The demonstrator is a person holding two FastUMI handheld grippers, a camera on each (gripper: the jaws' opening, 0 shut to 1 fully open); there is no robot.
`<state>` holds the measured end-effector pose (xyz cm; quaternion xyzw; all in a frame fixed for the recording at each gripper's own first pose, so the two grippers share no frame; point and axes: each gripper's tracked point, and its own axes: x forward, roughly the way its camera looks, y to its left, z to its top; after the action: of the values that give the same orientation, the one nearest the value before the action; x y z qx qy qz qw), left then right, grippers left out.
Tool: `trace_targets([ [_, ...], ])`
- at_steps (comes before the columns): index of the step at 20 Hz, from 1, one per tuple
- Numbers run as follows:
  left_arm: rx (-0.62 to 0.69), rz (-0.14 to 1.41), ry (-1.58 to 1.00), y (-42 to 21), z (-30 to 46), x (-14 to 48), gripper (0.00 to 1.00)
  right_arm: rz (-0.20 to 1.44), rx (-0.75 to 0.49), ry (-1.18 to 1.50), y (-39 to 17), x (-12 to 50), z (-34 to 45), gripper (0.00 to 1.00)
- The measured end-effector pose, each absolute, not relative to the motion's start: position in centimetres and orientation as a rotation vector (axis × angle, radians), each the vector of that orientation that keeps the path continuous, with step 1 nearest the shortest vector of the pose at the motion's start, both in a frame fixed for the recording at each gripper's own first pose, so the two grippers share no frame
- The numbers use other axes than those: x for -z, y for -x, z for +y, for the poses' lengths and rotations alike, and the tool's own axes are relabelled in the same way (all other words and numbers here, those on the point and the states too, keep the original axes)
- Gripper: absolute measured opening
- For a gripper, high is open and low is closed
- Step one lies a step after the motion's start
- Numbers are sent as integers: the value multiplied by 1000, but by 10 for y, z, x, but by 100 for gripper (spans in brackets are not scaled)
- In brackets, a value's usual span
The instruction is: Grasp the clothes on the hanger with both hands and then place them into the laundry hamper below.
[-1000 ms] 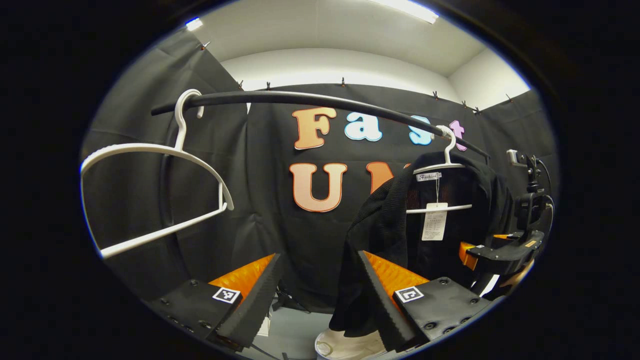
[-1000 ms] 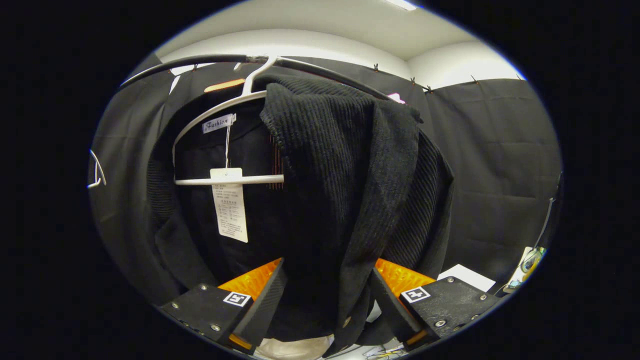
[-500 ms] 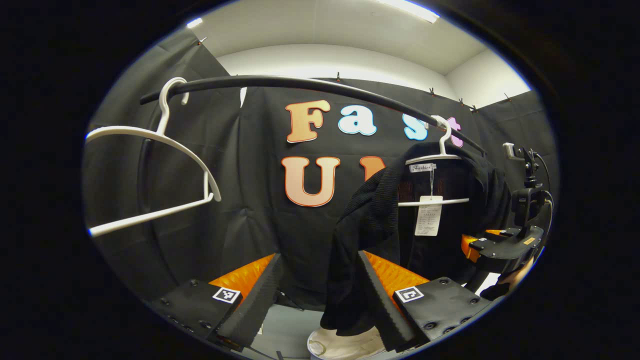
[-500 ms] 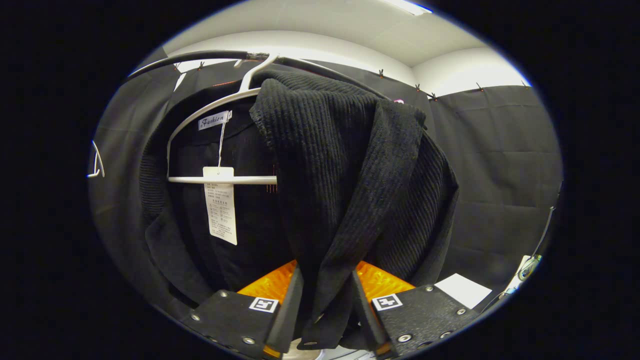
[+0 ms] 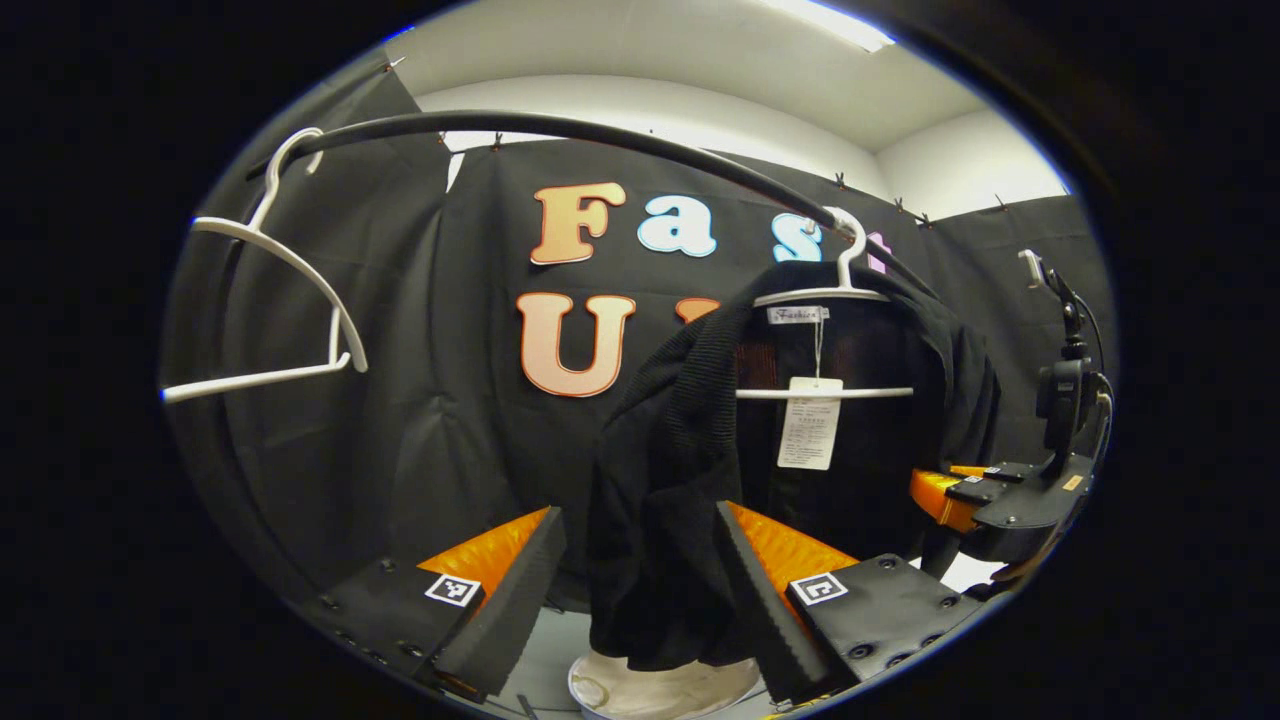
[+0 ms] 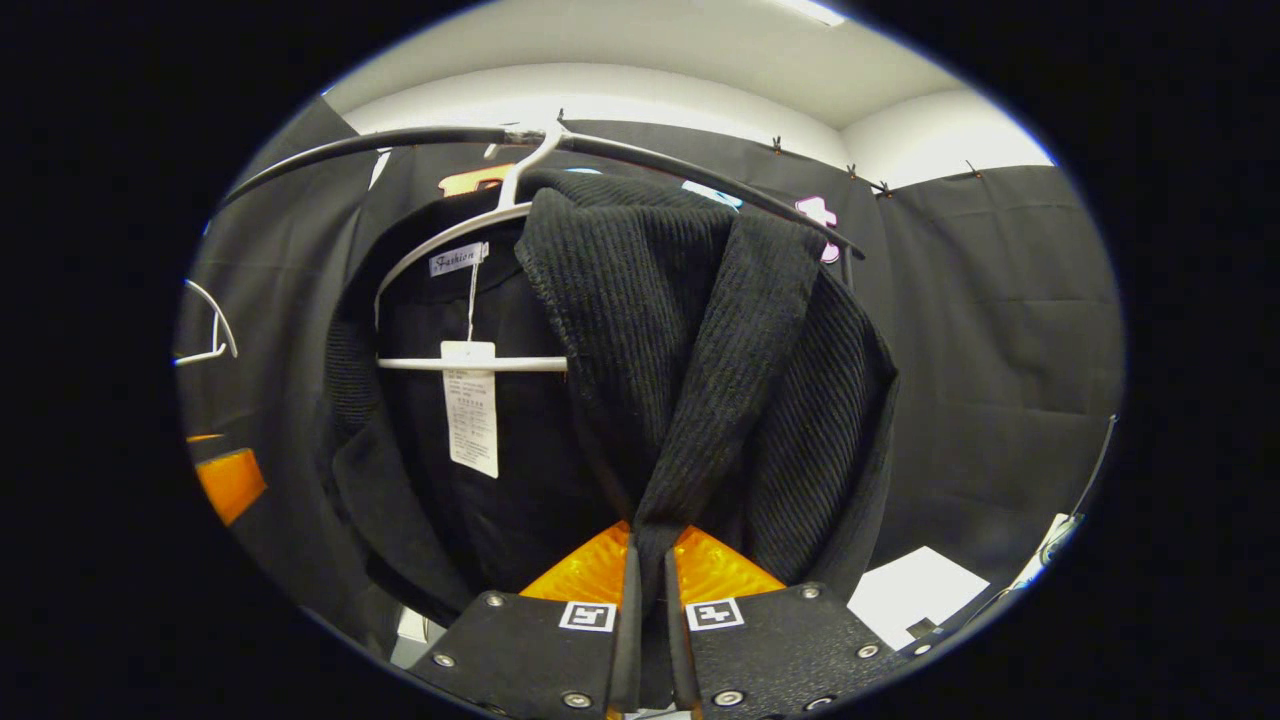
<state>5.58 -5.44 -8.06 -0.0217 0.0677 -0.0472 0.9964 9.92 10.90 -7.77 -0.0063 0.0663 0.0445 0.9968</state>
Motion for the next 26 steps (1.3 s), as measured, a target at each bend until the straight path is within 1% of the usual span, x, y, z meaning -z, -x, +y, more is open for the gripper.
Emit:
trace_targets([
  [1, 108, 141, 45, -58, -60, 83, 100, 133, -96, 8, -96, 77, 109, 9],
  [2, 122, 146, 51, -59, -66, 86, 100, 135, -100, 5, -93, 76, 108, 8],
  [3, 136, 151, 61, -61, -72, 89, 96, 136, -103, 1, -90, 75, 107, 0],
  [4, 149, 156, 70, -64, -81, 94, 96, 138, -105, -2, -87, 74, 106, 0],
  [5, 158, 163, 77, -67, -87, 98, 96, 138, -106, -5, -84, 73, 104, 6],
  [6, 165, 171, 81, -72, -93, 103, 93, 138, -107, -8, -81, 72, 102, 5],
  [7, 171, 179, 84, -78, -97, 109, 96, 137, -106, -12, -78, 70, 99, 5],
  [9, 176, 196, 94, -87, -101, 123, 96, 138, -105, -16, -74, 68, 96, 5],
  [10, 173, 204, 101, -92, -102, 129, 93, 136, -104, -18, -71, 66, 93, 5],
  [11, 166, 213, 106, -97, -102, 136, 96, 134, -104, -20, -68, 62, 90, 5],
  [12, 158, 223, 110, -101, -100, 143, 96, 130, -103, -22, -66, 59, 88, 5],
  [13, 152, 231, 114, -106, -99, 150, 100, 125, -101, -23, -64, 56, 85, 4],
  [15, 155, 233, 114, -115, -102, 159, 93, 113, -93, -23, -59, 47, 77, 4],
  [16, 158, 230, 107, -118, -104, 162, 97, 107, -89, -22, -57, 44, 73, 4],
  [18, 172, 228, 103, -125, -111, 167, 96, 99, -84, -23, -54, 38, 68, 4],
  [19, 174, 232, 106, -129, -113, 169, 93, 96, -82, -25, -53, 37, 66, 4],
  [20, 172, 238, 108, -132, -113, 170, 93, 95, -80, -26, -53, 36, 64, 4],
  [21, 169, 243, 109, -135, -113, 172, 97, 92, -78, -29, -53, 33, 62, 0],
  [22, 169, 249, 111, -140, -114, 176, 93, 87, -76, -32, -53, 31, 59, 3],
  [23, 172, 256, 114, -143, -116, 178, 95, 82, -72, -33, -53, 28, 57, 3],
  [24, 171, 259, 112, -143, -117, 177, 89, 76, -68, -36, -54, 25, 53, 3],
  [25, 162, 260, 100, -145, -114, 175, 75, 68, -63, -42, -53, 18, 49, 2],
  [26, 154, 261, 86, -147, -109, 176, 65, 58, -57, -50, -52, 11, 42, 2],
])
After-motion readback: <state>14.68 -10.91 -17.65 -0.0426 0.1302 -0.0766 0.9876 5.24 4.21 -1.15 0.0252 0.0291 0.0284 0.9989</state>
